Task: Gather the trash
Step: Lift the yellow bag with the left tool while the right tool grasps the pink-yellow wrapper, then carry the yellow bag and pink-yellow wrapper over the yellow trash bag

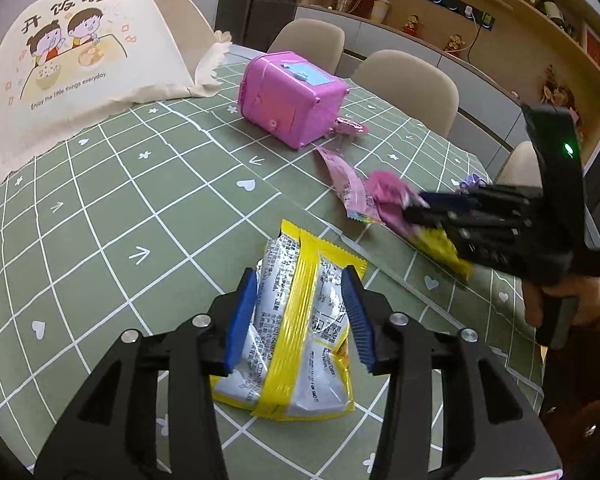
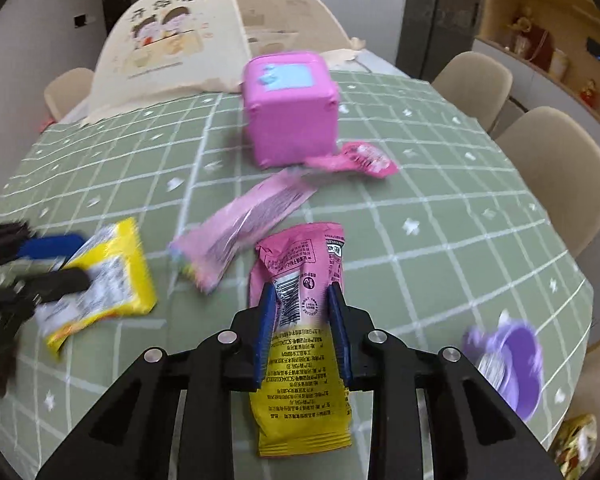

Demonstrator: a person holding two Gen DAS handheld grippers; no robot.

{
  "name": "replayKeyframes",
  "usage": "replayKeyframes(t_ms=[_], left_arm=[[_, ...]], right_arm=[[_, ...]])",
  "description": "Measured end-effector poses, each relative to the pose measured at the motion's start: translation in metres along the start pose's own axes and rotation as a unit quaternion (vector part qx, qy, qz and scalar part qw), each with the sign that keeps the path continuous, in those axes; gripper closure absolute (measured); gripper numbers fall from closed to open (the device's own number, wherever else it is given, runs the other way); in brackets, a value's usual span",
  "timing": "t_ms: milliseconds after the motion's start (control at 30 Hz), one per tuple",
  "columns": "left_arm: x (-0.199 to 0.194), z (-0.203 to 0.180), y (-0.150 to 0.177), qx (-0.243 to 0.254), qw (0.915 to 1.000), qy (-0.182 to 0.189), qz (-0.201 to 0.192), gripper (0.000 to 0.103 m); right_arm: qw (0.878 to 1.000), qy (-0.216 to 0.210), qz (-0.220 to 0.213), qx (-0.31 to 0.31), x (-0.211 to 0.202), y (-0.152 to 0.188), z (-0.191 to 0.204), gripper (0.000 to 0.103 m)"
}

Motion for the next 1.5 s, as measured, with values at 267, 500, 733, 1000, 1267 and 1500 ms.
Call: replayKeyframes(t_ms=[267,500,733,1000,1267,1500], left_arm=[[0.002,-0.004,0.002,0.015,0.9999,-0.005,0.004,0.061],[0.007,-0.008,0.004,0.029,0.9994,-0.008,0.016,0.061],[0.004,-0.009,0.003,0.047,0.9985,-0.021,0.018,0.052],[0.013,-0.018,0.009,0.074,0.9958,-0.038,0.039,0.051],[-0.001,-0.022,0.004,0.058,0.9964,-0.061,0.012,0.088],[-0.031,-0.042,-0.020,0.049,0.9956,-0.069,-0.039,0.090]], right_arm=[[0.999,-0.016,-0.014,0.024,-0.002,0.013,-0.007,0.059],[1.000,-0.013,-0.026,0.006,-0.012,0.015,-0.001,0.078],[0.998,-0.011,-0.054,0.002,-0.034,0.022,-0.005,0.079],[0.997,-0.003,-0.071,0.035,-0.058,0.039,-0.036,0.079],[0.995,-0.006,-0.088,0.051,-0.081,0.058,-0.058,0.079],[0.991,-0.014,-0.127,0.047,-0.116,0.066,-0.068,0.079]])
Point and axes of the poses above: each gripper's, at about its wrist camera, not at the fingertips, and x roughly the way its jaws point, z to its left, y to its underside, the point moved 4 cm from there along x, roughly the way its jaws point, and after that the axes turned 5 degrees about x, right-handed, at the moved point
